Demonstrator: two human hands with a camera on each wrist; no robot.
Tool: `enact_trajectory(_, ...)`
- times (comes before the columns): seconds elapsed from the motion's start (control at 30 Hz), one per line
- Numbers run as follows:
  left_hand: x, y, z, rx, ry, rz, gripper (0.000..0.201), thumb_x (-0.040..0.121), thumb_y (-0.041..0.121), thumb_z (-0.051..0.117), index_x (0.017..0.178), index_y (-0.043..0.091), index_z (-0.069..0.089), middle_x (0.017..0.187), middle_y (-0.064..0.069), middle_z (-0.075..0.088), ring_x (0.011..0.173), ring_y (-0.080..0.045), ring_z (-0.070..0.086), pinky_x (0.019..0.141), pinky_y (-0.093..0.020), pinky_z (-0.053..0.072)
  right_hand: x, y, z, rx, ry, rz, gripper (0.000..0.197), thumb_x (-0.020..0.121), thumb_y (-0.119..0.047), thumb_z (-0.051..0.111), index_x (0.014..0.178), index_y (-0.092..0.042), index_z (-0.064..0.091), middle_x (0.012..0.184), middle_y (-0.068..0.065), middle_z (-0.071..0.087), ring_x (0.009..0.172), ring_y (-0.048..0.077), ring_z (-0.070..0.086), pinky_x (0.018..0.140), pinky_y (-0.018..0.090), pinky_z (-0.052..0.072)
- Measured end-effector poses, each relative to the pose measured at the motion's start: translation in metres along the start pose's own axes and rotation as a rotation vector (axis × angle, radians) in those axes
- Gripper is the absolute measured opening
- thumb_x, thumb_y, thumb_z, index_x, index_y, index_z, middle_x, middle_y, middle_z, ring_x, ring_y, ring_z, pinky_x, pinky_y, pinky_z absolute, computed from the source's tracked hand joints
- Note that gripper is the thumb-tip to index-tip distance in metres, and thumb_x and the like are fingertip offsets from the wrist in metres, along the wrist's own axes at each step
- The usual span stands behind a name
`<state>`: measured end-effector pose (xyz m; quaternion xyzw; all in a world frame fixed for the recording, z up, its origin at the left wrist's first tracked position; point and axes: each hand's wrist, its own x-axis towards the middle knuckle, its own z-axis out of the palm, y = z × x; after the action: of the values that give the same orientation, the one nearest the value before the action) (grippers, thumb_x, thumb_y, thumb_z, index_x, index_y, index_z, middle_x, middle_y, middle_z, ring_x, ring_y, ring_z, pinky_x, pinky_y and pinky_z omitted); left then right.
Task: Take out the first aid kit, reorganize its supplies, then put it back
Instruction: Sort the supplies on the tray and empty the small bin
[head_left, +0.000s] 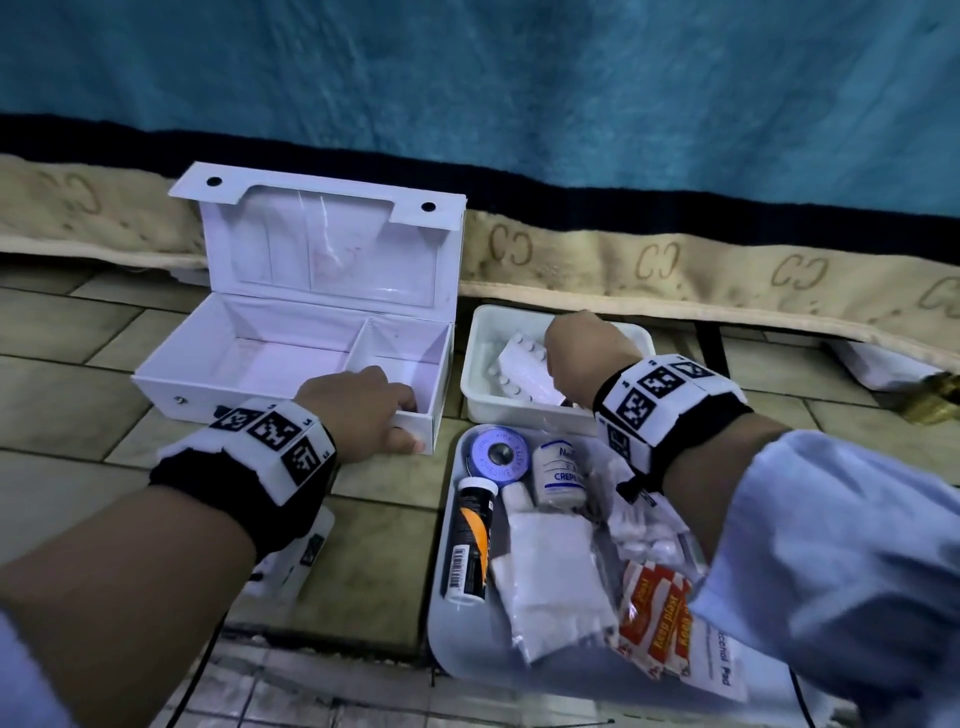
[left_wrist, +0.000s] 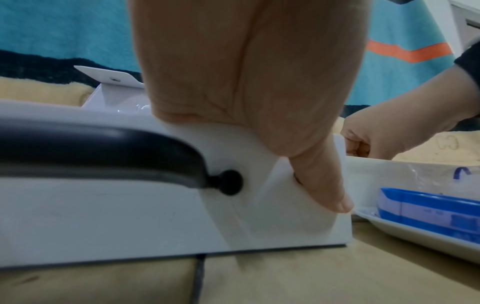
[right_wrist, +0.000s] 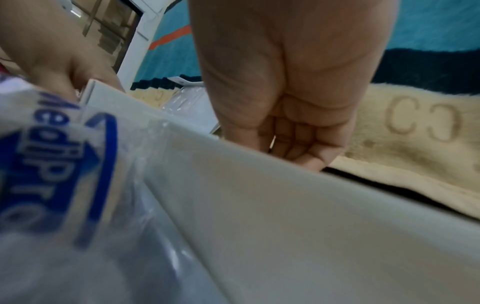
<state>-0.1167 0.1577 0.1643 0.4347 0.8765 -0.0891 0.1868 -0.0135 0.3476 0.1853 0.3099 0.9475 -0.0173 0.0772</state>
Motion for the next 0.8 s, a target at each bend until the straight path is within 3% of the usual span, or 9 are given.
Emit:
enact_trajectory(0.07,0.0,0.0,0.0,0.0,0.001,0.002,0.049,0.085,0.06,0.05,0.127,0.034,0.047,0.126,0.001,0.046,0.11,-0.021,0.053,0.09,-0.037,0.044,0.0,0.004,-0.006,0.058,0.047,-0.003,0.017,0.085,0.001,0.052,0.069,-0.003,0.055,0.072,0.009,0.057,0.072,0.027,0.056,0.064,0.029,0.047)
enact_trajectory(0.17,0.001,-0.001,0.001,-0.002,0.004,0.003,0.049,0.085,0.06,0.05,0.126,0.034,0.047,0.126,0.001,0.046,0.11,-0.021,0.053,0.09,-0.038,0.045,-0.008,0.017,-0.026,0.188,0.165,-0.026,0.006,0.079,-0.004,0.066,0.083,-0.007,0.068,0.089,0.01,0.069,0.081,0.027,0.065,0.073,0.032,0.055)
enact_trajectory(0.27,0.001,0.0,0.0,-0.004,0.006,0.005,0.049,0.085,0.06,0.05,0.126,0.034,0.047,0.126,0.001,0.046,0.109,-0.022,0.054,0.09,-0.038,0.045,-0.035,0.037,-0.058,0.236,0.262,0.003,0.013,0.072,-0.008,0.073,0.078,-0.019,0.069,0.082,0.006,0.066,0.076,0.021,0.059,0.067,0.023,0.041)
enact_trajectory(0.33,0.001,-0.001,0.0,0.003,0.004,0.008,0.05,0.085,0.06,0.049,0.128,0.034,0.046,0.127,0.001,0.045,0.11,-0.022,0.054,0.091,-0.038,0.045,-0.061,0.056,-0.074,0.221,0.284,0.055,0.012,0.068,-0.01,0.077,0.075,-0.018,0.071,0.073,0.006,0.065,0.07,0.019,0.057,0.065,0.022,0.038)
enact_trajectory(0.47,0.0,-0.001,0.0,0.015,0.005,0.01,0.051,0.086,0.06,0.049,0.129,0.033,0.045,0.128,0.001,0.045,0.111,-0.022,0.053,0.092,-0.038,0.045,-0.115,0.082,-0.074,0.235,0.187,0.172,0.013,0.063,-0.015,0.083,0.063,-0.02,0.071,0.055,0.0,0.065,0.05,0.012,0.057,0.048,0.019,0.039)
enact_trajectory(0.53,0.001,0.0,0.0,0.017,0.004,0.013,0.05,0.086,0.06,0.048,0.129,0.033,0.045,0.128,0.0,0.045,0.111,-0.022,0.053,0.092,-0.038,0.045,-0.135,0.086,-0.063,0.201,0.142,0.188,0.019,0.064,-0.017,0.082,0.057,-0.025,0.067,0.055,-0.005,0.063,0.052,0.008,0.056,0.048,0.02,0.039)
enact_trajectory(0.67,0.001,0.001,-0.001,0.021,0.005,0.004,0.051,0.087,0.057,0.049,0.131,0.032,0.043,0.13,0.0,0.045,0.113,-0.022,0.052,0.093,-0.037,0.044,-0.153,0.084,-0.031,0.058,0.167,0.165,0.022,0.072,-0.018,0.069,0.058,-0.03,0.057,0.074,0.0,0.07,0.076,0.024,0.064,0.057,0.024,0.038)
enact_trajectory(0.8,0.0,0.002,-0.002,0.001,0.001,-0.004,0.051,0.087,0.056,0.051,0.131,0.032,0.044,0.131,0.0,0.044,0.115,-0.021,0.051,0.094,-0.036,0.043,-0.151,0.081,0.001,0.003,0.127,0.168,0.009,0.079,-0.014,0.057,0.078,-0.02,0.064,0.083,0.004,0.069,0.082,0.026,0.065,0.062,0.028,0.05)
